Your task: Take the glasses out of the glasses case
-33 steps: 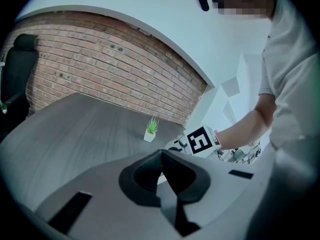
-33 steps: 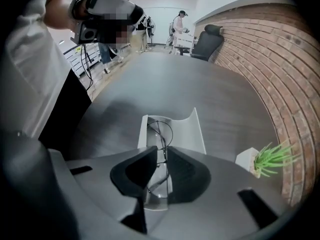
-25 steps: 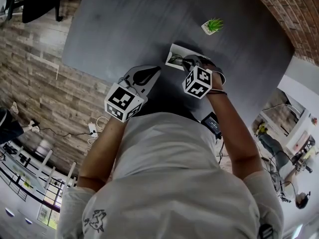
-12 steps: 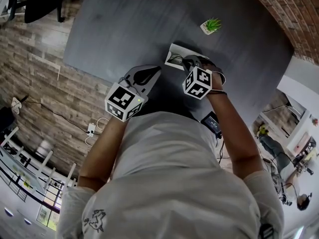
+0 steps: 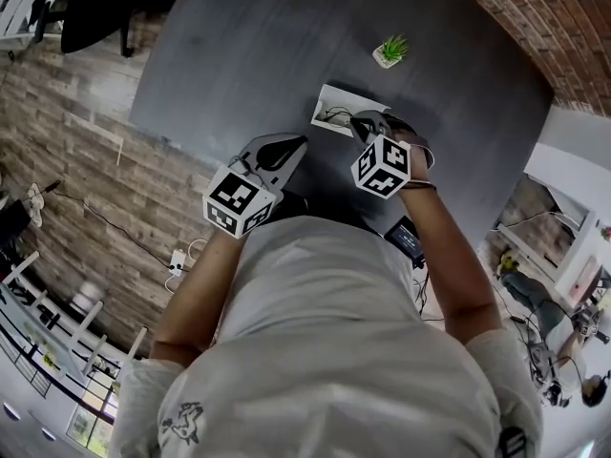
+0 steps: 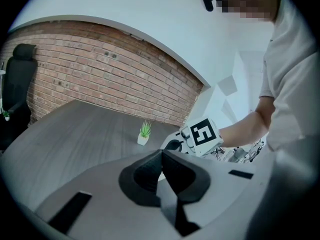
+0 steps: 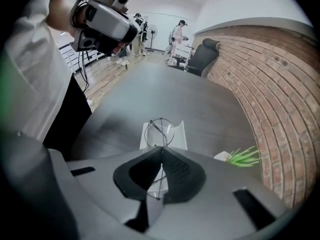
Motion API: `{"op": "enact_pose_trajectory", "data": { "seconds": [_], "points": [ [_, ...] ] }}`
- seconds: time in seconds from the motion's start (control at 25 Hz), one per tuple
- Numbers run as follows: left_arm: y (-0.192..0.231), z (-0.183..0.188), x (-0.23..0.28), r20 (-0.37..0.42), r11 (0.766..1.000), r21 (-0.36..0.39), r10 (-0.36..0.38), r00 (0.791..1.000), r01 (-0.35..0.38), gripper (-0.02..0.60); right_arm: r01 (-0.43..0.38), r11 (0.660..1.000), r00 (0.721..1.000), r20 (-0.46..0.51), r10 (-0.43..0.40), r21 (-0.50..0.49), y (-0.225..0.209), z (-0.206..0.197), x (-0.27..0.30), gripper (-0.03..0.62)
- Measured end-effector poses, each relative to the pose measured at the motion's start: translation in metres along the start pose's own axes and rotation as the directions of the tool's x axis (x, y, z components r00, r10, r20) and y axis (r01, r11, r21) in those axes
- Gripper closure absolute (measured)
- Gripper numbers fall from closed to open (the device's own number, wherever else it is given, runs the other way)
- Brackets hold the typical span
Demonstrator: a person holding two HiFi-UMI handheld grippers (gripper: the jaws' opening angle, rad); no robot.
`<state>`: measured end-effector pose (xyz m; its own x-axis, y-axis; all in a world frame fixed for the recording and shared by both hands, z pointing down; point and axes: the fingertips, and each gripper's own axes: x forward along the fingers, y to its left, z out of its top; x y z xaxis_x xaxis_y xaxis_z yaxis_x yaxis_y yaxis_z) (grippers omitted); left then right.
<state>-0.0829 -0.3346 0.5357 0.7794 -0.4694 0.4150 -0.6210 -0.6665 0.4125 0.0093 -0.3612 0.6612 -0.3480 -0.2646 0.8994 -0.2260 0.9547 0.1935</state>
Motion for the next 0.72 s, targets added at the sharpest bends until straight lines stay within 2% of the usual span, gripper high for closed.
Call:
{"op": "enact_pose_trajectory", "data": {
  "seconds": [0.44,0.72],
  "points": [
    [-0.043,0.021,-0.006,0.05,0.997,0.078,0.005,0.999,-0.009,0.571,0.089,0.995,0.987,0.128,-0.094,0.045,0.001,0.013,-0.077,0.58],
    [-0.066,0.035,-0.006,0.087,0.993,0.115,0.03,0.996,-0.04,0.571,0.09,0.981,0.965,0.229,-0.128,0.17,0.001,0.004,-0.116,0.58]
  ]
}}
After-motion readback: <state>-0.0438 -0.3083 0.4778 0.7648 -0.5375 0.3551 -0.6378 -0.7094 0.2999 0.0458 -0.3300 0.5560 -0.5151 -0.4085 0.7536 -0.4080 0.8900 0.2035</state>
